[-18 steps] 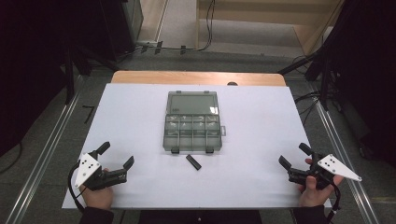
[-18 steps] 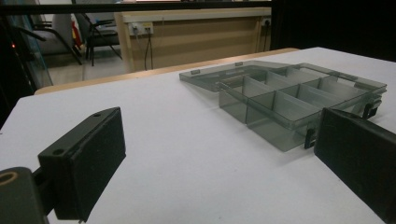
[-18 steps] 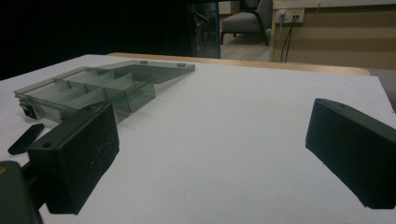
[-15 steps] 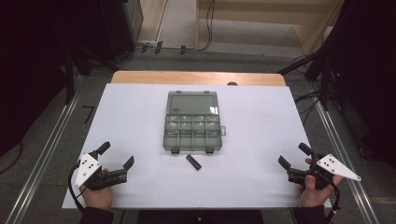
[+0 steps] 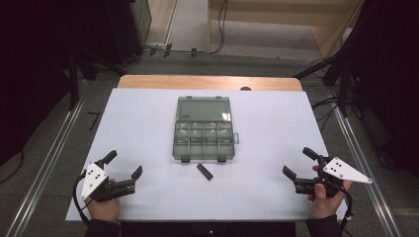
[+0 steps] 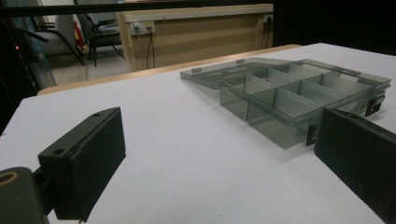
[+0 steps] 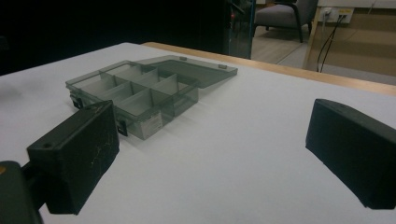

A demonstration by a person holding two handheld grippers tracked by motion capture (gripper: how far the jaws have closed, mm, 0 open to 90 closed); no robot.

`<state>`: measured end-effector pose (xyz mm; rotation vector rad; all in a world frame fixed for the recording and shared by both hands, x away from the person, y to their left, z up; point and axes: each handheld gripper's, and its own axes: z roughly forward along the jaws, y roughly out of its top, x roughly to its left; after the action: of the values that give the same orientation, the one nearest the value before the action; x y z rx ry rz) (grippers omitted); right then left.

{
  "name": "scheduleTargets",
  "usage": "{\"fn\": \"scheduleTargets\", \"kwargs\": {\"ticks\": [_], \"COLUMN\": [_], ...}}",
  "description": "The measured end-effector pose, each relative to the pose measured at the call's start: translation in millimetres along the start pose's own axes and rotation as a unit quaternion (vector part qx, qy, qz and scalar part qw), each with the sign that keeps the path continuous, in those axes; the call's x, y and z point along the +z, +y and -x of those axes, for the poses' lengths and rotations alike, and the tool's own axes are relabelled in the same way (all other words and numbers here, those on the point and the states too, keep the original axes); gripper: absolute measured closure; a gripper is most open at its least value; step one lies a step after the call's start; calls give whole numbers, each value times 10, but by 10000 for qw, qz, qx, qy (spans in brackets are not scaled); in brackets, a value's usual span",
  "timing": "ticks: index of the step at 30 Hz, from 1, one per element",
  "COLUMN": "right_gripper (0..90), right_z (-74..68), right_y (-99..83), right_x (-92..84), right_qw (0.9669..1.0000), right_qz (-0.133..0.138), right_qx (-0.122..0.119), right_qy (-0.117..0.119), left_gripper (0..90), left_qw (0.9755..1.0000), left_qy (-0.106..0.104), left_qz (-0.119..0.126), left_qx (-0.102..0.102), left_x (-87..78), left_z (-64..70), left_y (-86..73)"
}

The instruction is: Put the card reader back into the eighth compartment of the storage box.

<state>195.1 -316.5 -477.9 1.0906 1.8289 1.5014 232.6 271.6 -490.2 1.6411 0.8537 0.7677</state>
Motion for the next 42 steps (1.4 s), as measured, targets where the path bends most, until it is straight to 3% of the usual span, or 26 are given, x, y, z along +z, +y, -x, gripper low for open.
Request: {"fn": "scheduleTargets", "kwargs": {"ticks": [3,26,42], "right_gripper": [11,12,13], "right_z": [-59,-267,-450], "right_y": [67,349,510], "right_x": [25,404,609], "right_qw": [9999,9980,9953], "right_qz": [-63,-502,-706], "right_qx": [-133,-98,-223], "right_qy": [-27,374,627], "left_gripper": [23,22,22], "left_qw": [10000,10000,10000], "left_qy": [-6,-9,-5], "left_qz": [11,-11,7], "left_qx": [5,59,54], "left_x": [-1,-1,-3], "left_z": [5,19,20], "left_y": [-2,-5,-6]}}
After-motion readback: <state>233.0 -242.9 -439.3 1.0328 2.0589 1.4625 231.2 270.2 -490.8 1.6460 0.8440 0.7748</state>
